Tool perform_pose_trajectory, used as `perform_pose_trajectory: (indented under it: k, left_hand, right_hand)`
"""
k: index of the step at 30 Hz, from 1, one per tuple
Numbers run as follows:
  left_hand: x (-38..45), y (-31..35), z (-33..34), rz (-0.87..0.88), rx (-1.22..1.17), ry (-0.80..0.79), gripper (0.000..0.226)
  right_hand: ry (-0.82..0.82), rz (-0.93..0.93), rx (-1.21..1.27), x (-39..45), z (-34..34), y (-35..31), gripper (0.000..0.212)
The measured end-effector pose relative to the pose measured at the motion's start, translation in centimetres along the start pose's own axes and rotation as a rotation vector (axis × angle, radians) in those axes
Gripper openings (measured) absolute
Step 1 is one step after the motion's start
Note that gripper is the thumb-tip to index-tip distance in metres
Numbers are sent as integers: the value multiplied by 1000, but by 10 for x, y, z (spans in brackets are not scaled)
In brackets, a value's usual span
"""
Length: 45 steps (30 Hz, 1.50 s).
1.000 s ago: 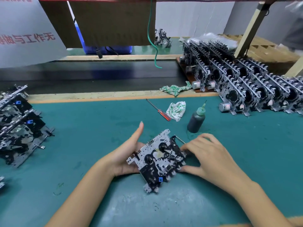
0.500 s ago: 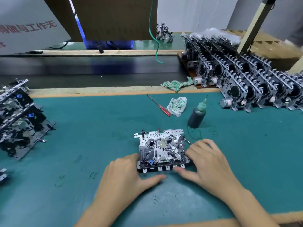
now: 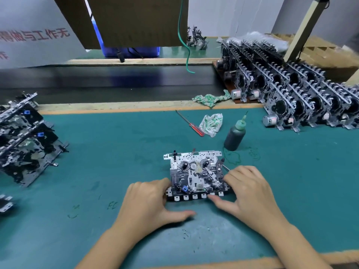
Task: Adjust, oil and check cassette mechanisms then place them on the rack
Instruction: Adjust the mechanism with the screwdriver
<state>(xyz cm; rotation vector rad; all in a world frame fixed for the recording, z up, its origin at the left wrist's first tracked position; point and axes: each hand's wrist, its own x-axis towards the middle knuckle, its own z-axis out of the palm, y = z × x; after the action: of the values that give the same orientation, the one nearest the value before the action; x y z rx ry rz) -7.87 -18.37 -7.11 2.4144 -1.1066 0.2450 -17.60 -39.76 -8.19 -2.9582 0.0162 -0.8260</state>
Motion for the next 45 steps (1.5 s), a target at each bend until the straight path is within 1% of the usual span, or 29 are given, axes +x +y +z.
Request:
perform_pose_trajectory:
  k: [2,6,9,13,15,18,20,22,26,30,32,35,38,40,43,45]
  left_hand:
    - [-1,-2,1,57,-6,9,52]
    - [1,1,4,41,31,69,49]
    - [0,-4,4,62,38,37,47]
    - [-1,-5,2,91,-7,-15,51]
    - [0,1,3,35,-11,18,56]
    - [3,11,8,-79,10,78,57]
    - [4,12,9,-91,22,97,58]
    - [3,8,9,-82,9,91,61]
    - [3,1,6,-55,-47,28,71]
    - [0,4,7,-6,-82,56,63]
    - [-1,6,9,11,-90,74,63]
    - [0,5,9,-18,-37,70,66]
    - [2,6,9,-45,-6,75,64]
    - [1,7,9,-43,-1,85,60]
    - [-2,8,10,-56,13,93,58]
    - [-2,6,9,-35,23,102,58]
  right_hand:
    - [-3,-6,2,-1,0,3,50]
    - [-42,-19,92,-3,-3,5,53]
    - [-61,-37,138,-6,-3,3,51]
    - [6,-23,71,-8,-1,1,45]
    - [15,-4,73,-7,-1,0,44]
    - [-22,6,131,-8,-2,1,48]
    - [-37,0,161,-7,-3,3,53]
    - [-31,-10,182,-6,-2,4,53]
    - [14,5,124,-6,1,1,50]
    - [19,24,118,-5,0,2,54]
    - [55,68,108,-5,-1,0,58]
    - [100,114,61,-8,0,-7,59]
    - [111,134,31,-9,3,-11,58]
    - [101,138,41,-8,3,-9,57]
    - [12,46,103,-8,1,0,52]
    - [-9,14,114,-8,-1,3,50]
